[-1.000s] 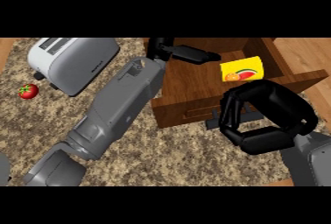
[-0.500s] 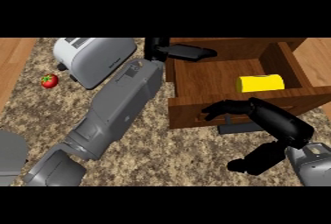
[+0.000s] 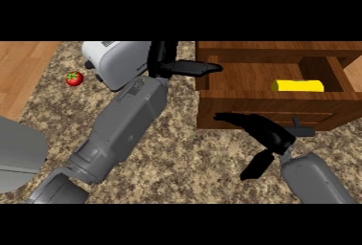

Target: Pick up the cup, place it into the drawer and close the drawer

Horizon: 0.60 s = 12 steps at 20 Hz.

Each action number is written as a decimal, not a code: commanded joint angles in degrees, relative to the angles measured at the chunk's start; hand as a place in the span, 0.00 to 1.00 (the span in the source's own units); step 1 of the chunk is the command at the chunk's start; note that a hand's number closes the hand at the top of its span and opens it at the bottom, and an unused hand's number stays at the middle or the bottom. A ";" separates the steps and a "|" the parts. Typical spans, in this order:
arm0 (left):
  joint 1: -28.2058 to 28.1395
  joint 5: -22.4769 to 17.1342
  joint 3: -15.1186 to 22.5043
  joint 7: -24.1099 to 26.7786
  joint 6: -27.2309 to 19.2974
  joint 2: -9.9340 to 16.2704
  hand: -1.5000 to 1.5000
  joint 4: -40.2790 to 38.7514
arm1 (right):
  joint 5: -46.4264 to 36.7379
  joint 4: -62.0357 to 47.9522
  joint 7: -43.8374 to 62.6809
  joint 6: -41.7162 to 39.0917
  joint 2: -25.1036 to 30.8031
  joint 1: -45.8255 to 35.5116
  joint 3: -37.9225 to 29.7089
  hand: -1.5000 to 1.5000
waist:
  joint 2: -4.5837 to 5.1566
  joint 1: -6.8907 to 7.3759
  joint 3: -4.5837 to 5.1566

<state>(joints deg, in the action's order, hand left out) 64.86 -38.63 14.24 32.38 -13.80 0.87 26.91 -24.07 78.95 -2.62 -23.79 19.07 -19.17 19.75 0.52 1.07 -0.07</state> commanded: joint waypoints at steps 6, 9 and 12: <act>-6.92 -0.16 0.01 -1.13 4.34 4.23 0.00 6.85 | -6.71 -33.00 -11.86 8.87 -3.58 -15.42 -4.15 1.00 | 0.38 4.14 -0.11; -10.17 -0.52 0.38 -2.27 5.88 5.93 0.00 9.97 | -6.08 -38.06 -17.77 13.15 -3.51 -16.82 -7.00 1.00 | 0.42 5.56 -0.19; -12.26 -0.56 0.55 -1.71 6.71 6.37 0.00 11.84 | -5.56 -43.63 -18.67 15.53 -2.60 -22.18 -10.60 1.00 | 0.76 6.66 -0.22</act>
<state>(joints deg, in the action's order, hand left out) 55.66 -38.92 14.53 30.75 -8.78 6.19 35.89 -29.75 43.02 -18.06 -12.32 16.78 -36.74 12.53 0.94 6.20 -0.11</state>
